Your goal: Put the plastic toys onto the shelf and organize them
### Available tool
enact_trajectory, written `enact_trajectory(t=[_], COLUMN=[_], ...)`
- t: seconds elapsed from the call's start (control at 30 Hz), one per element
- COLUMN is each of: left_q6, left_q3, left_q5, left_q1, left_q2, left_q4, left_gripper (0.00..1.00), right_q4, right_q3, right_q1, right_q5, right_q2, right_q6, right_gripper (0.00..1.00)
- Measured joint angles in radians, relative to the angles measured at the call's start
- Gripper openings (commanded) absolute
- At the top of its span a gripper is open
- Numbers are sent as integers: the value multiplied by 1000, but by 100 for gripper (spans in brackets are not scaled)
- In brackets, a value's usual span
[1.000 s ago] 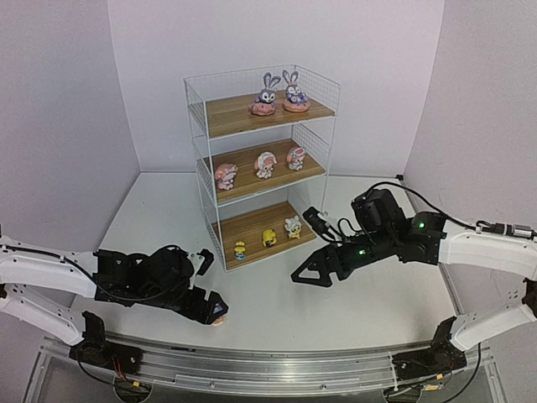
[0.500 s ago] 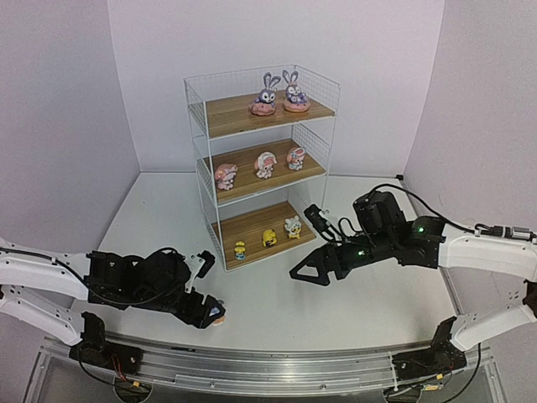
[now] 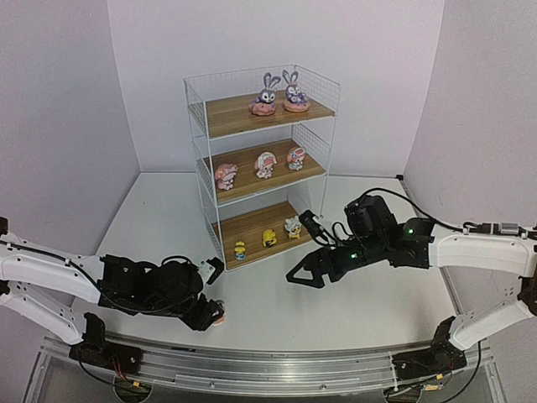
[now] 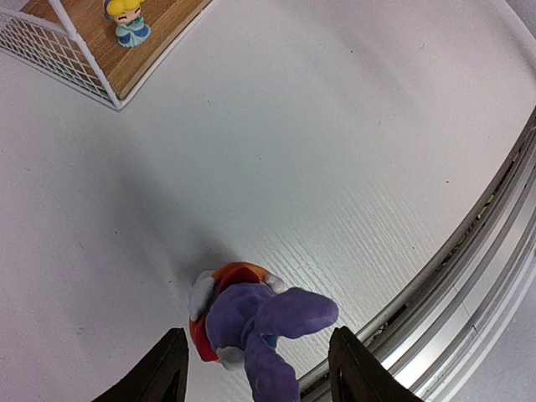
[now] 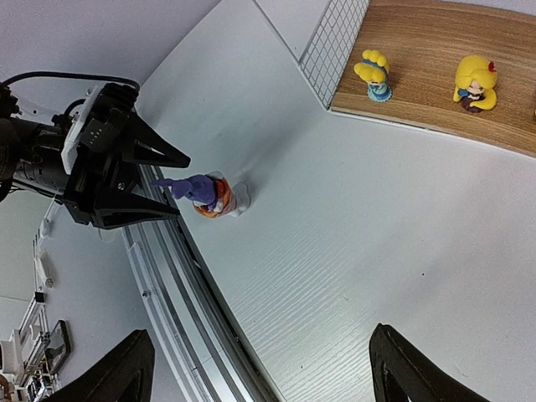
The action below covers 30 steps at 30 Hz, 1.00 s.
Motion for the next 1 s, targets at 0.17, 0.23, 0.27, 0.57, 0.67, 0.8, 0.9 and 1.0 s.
enact_trajectory(t=[0.17,0.23,0.27,0.57,0.67,0.8,0.9,1.0], left_q6=[21,30,32,63,73,68,22,-74], left_q3=[1,4,8,19,19,19,19,41], left_q5=[-31,-38,-41,-60,-71,-77,-75,-68], left_q1=[0,0,0,0,0,0,0,0], left_q2=[20,32,41,59,58,58,43,10], left_q4=[30,36,38,64,67,71,81,93], left_gripper=[46,41,38,4,0,0,0,0], right_q4=[2,2,2,4,4,6,4,6], right_q3=[-5,-5,-5,-5,-5,-7,-11,-11], right_q1=[0,0,0,0,0,0,0,9], right_q5=[-1,-1,0,1,2,2,-1,-4], right_q2=[0,0,0,11,14,14,14,12], right_q6=[0,-1,-1,-3,-3,-3,-4,-34], right_gripper=[85,85,85,85,85,87,87,90])
